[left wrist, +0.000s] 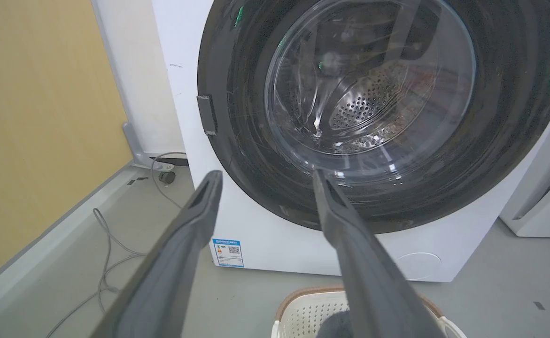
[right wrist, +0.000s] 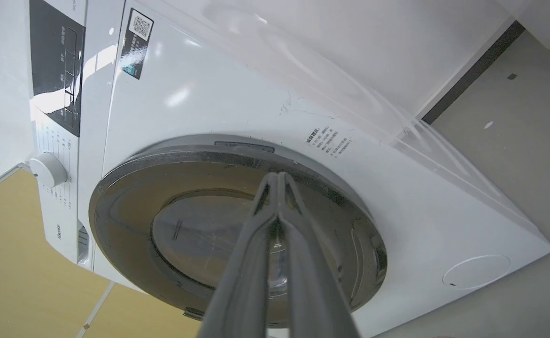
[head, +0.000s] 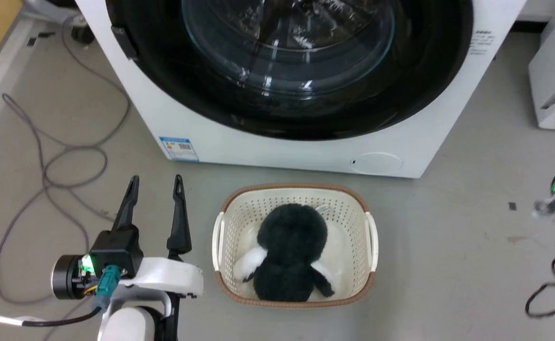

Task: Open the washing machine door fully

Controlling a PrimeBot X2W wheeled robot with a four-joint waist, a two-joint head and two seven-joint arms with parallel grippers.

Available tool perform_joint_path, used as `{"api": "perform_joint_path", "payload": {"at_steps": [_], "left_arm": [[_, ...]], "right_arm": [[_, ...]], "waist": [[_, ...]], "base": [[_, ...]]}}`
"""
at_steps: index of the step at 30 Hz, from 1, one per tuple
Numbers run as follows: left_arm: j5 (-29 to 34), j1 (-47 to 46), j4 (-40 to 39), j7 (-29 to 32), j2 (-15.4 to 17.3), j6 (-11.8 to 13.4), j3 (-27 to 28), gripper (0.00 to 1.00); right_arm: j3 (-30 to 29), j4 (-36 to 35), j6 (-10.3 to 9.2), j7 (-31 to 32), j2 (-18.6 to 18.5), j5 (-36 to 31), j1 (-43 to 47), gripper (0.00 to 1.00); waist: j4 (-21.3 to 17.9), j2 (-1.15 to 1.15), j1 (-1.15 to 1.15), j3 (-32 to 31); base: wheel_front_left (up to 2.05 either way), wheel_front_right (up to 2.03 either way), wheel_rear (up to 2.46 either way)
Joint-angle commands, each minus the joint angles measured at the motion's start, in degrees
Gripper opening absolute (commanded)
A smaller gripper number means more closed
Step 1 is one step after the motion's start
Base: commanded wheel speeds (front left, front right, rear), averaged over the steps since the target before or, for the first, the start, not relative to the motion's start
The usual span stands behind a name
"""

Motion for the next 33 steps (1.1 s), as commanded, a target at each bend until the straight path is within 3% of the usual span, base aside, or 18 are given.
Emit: {"api": "perform_joint_path", "payload": {"at_steps": [1, 23, 33], "left_arm": [[-0.3, -1.2, -0.2, -0.7, 0.0, 0.5, -0.1, 1.00], [-1.8, -5.4, -1.3, -3.3, 0.0, 2.3, 0.0, 1.00], [-2.9, -6.6, -1.4, -4.5, 0.0, 3.7, -0.7, 1.00]], "right_arm": [[-0.4, 1.4, 0.04, 0.2, -0.9, 2.1, -2.7, 0.00], [5.4, 19.0, 0.05, 2.9, -8.9, 9.4, -29.1, 0.00], [8.3, 24.1, 0.05, 6.3, -11.4, 13.6, -36.2, 0.00]], "waist": [[0.6, 0.00, -0.01, 1.0], [5.3, 0.00, -0.01, 8.9], [7.1, 0.00, -0.01, 11.8]], "base": [[0.00, 0.00, 0.00], [0.00, 0.00, 0.00], [0.00, 0.00, 0.00]]}}
